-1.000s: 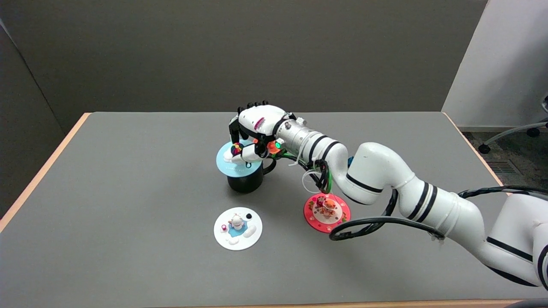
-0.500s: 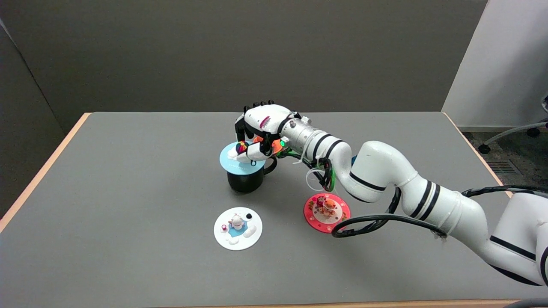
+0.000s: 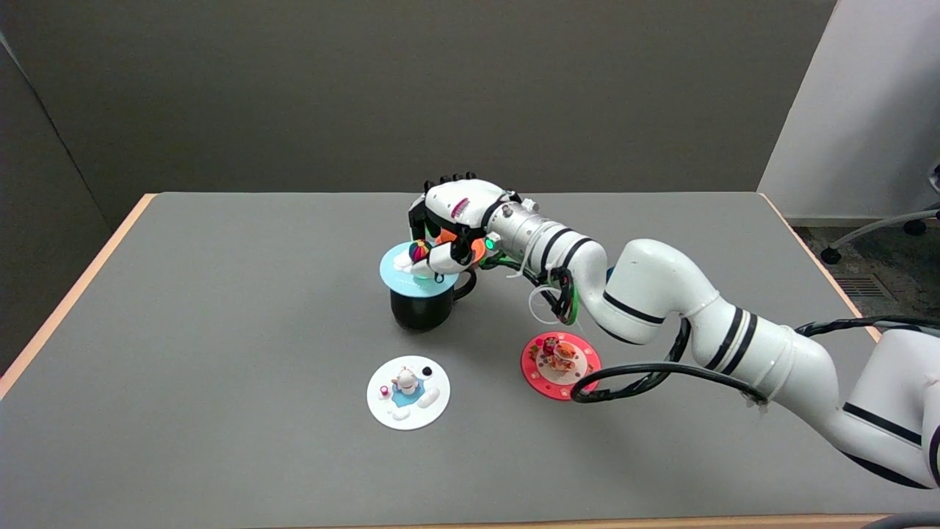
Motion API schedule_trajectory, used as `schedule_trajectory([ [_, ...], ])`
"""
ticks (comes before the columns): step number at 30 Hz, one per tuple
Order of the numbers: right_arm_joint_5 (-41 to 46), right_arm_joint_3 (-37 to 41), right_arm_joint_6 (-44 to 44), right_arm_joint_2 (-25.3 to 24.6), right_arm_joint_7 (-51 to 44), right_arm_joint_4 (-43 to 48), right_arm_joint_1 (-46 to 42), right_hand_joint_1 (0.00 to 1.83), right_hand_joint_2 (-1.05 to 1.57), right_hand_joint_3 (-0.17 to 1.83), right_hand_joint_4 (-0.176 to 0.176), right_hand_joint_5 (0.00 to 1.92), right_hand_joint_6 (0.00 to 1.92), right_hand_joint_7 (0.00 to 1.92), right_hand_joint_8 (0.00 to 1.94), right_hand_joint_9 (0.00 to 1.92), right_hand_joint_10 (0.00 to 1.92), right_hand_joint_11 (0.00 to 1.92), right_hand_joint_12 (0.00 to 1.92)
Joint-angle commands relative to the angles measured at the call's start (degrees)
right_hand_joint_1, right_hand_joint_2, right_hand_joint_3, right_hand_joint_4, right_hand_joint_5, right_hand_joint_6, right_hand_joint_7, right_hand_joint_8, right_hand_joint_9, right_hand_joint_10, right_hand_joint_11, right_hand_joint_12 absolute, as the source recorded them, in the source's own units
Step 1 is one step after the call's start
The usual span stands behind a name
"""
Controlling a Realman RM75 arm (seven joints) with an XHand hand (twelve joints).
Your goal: Place the cup lid with blue sky onto the cup.
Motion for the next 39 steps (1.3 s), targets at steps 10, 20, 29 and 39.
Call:
schedule_trajectory([
  [10, 0.60, 0.36, -0.77, -0.01, 0.10, -0.05, -0.19, 0.85, 0.77, 0.77, -0.135, 0.79, 0.32, 0.65, 0.60, 0.37, 0.79, 0.35, 0.16],
  [20, 0.60, 0.36, -0.77, -0.25, 0.10, -0.34, -0.19, 0.84, 0.64, 0.87, -0.131, 0.75, 0.26, 0.78, 0.22, 0.51, 0.38, 0.30, 0.19],
  [29, 1.29, 0.37, -0.77, -0.33, 0.10, -0.36, -0.02, 0.82, 0.67, 0.82, -0.135, 0.74, 0.26, 0.77, 0.24, 0.52, 0.34, 0.30, 0.19],
  [39, 1.48, 0.95, -0.63, -0.36, 0.10, -0.99, -0.22, 0.84, 0.67, 0.83, -0.153, 0.79, 0.28, 0.84, 0.31, 0.53, 0.39, 0.31, 0.18],
])
